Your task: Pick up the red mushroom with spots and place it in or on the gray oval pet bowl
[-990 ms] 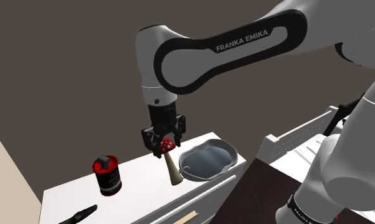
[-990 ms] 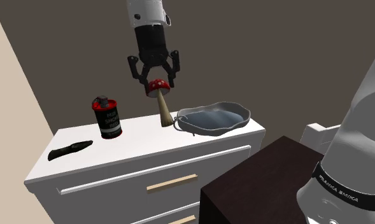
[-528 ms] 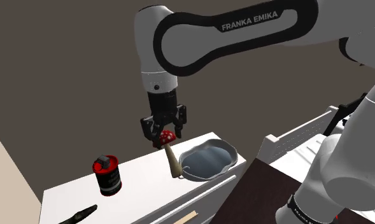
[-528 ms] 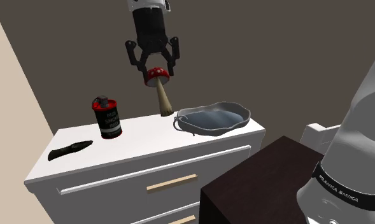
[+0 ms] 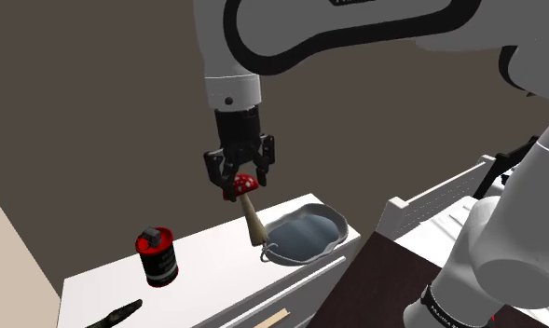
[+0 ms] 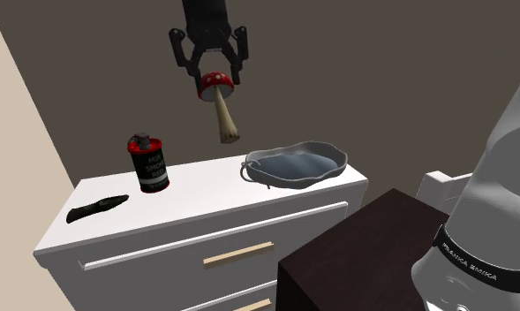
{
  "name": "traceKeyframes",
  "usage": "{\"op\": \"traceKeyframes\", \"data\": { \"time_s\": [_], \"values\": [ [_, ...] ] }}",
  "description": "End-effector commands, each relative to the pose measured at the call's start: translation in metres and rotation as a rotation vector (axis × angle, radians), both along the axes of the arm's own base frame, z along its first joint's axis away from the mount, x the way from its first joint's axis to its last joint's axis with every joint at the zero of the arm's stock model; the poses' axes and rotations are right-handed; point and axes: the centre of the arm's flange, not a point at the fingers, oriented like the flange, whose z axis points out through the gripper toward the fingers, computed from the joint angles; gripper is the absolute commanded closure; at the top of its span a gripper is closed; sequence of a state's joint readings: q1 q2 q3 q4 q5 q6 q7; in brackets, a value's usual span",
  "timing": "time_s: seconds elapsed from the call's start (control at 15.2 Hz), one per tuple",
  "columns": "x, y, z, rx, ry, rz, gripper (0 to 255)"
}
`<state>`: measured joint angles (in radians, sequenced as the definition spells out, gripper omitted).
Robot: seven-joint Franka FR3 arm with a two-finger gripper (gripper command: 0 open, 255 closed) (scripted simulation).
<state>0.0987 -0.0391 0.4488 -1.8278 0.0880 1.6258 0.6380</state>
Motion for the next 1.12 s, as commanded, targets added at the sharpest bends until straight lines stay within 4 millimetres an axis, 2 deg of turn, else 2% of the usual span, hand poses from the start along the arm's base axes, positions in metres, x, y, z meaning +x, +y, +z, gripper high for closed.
{"op": "traceKeyframes", "data": {
  "time_s": [0.0, 0.07, 0.99, 1.06],
  "values": [
    [0.0, 0.0, 0.01, 0.0, 0.0, 0.0, 255],
    [0.0, 0.0, 0.011, 0.0, 0.0, 0.0, 255],
    [-0.073, -0.165, 0.056, 0.0, 0.0, 0.0, 255],
    [-0.073, -0.165, 0.051, 0.0, 0.0, 0.0, 255]
  ]
}}
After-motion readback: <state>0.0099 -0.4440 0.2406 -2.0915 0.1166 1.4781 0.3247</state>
